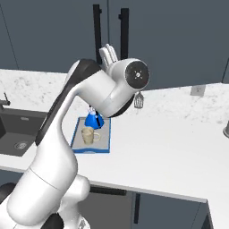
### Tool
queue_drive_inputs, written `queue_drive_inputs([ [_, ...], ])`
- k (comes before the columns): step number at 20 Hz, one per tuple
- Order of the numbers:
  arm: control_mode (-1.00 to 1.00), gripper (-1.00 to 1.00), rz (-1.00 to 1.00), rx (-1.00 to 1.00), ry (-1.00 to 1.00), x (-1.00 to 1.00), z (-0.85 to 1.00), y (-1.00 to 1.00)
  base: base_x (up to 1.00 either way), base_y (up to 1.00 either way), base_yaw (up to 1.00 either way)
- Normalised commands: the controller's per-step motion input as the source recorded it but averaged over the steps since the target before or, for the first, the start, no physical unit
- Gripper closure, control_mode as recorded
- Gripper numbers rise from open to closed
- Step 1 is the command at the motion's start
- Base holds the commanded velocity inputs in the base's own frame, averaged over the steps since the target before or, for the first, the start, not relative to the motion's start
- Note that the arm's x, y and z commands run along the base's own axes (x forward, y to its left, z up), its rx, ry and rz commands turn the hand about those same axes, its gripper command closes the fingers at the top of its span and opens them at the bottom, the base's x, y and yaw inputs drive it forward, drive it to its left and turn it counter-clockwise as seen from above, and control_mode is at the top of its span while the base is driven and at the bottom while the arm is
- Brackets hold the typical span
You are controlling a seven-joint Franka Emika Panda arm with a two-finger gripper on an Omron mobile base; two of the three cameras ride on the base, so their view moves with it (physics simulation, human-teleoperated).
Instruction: Pick the kettle from the counter and place it on the tray. Then pick the mug from the cabinet and place it on the tray. Then close the cabinet doors.
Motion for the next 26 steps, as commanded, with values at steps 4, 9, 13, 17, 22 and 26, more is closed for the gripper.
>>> queue_drive_inputs([
  [4, -1.00, -1.00, 0.00, 0.00, 0.00, 0.85, -0.02, 0.09, 0.00, 0.00, 0.00],
  [9, -1.00, -1.00, 0.00, 0.00, -0.09, 0.77, -0.03, 0.08, 0.00, 0.00, 0.00],
  [13, -1.00, -1.00, 0.00, 0.00, -0.15, 0.62, -0.06, 0.01, 0.00, 0.00, 0.00],
  [17, -1.00, -1.00, 0.00, -0.04, -0.06, 0.67, -0.03, 0.00, 0.00, 0.00, 0.00],
  [22, -1.00, -1.00, 0.00, -0.13, 0.00, 0.64, -0.02, -0.02, 0.00, 0.00, 0.00],
  [26, -1.00, -1.00, 0.00, -0.08, 0.00, 0.78, -0.11, 0.00, 0.00, 0.00, 0.00],
])
